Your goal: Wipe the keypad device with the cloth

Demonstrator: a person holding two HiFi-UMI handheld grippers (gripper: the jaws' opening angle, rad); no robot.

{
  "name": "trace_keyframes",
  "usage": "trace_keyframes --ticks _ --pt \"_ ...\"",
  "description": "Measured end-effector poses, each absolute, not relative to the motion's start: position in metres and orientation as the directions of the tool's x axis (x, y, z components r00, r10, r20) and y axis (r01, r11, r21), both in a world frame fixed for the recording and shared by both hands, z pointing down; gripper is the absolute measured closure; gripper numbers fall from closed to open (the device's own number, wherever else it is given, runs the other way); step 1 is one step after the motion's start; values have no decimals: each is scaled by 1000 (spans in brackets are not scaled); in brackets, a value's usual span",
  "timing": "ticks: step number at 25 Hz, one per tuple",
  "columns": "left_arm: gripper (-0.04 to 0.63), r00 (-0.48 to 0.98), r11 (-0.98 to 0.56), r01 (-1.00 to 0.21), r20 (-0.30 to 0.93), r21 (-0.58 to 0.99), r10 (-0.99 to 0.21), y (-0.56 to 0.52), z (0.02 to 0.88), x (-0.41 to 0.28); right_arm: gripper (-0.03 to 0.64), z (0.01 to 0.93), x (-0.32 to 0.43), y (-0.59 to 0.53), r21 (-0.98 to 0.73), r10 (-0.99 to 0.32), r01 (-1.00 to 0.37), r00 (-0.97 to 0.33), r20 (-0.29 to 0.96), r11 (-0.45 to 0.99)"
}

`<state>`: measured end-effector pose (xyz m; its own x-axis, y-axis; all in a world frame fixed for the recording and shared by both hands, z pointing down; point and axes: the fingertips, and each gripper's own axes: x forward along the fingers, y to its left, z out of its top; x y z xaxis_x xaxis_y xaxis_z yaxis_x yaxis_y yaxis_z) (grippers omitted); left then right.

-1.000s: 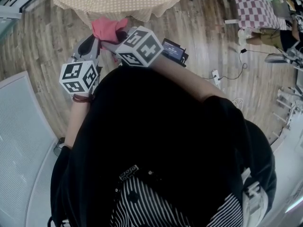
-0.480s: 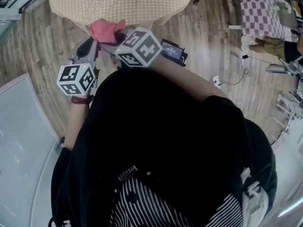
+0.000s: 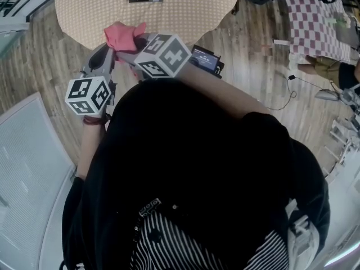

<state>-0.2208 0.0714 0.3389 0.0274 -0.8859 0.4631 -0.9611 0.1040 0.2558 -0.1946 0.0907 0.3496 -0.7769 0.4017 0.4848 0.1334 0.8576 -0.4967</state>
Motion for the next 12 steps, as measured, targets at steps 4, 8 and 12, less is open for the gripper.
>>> trace_keyframes --ticks 4,8,12 --pt "591 19 111 -964 478 242 -878 32 340 -221 554 352 -196 51 -518 405 126 -784 471 846" --pt "591 7 124 -967 508 224 -862 12 350 -216 554 362 -191 31 -555 425 120 -778 462 823" --pt "591 13 121 -969 534 215 -845 0 353 -212 554 364 -188 20 -582 443 121 -775 451 804"
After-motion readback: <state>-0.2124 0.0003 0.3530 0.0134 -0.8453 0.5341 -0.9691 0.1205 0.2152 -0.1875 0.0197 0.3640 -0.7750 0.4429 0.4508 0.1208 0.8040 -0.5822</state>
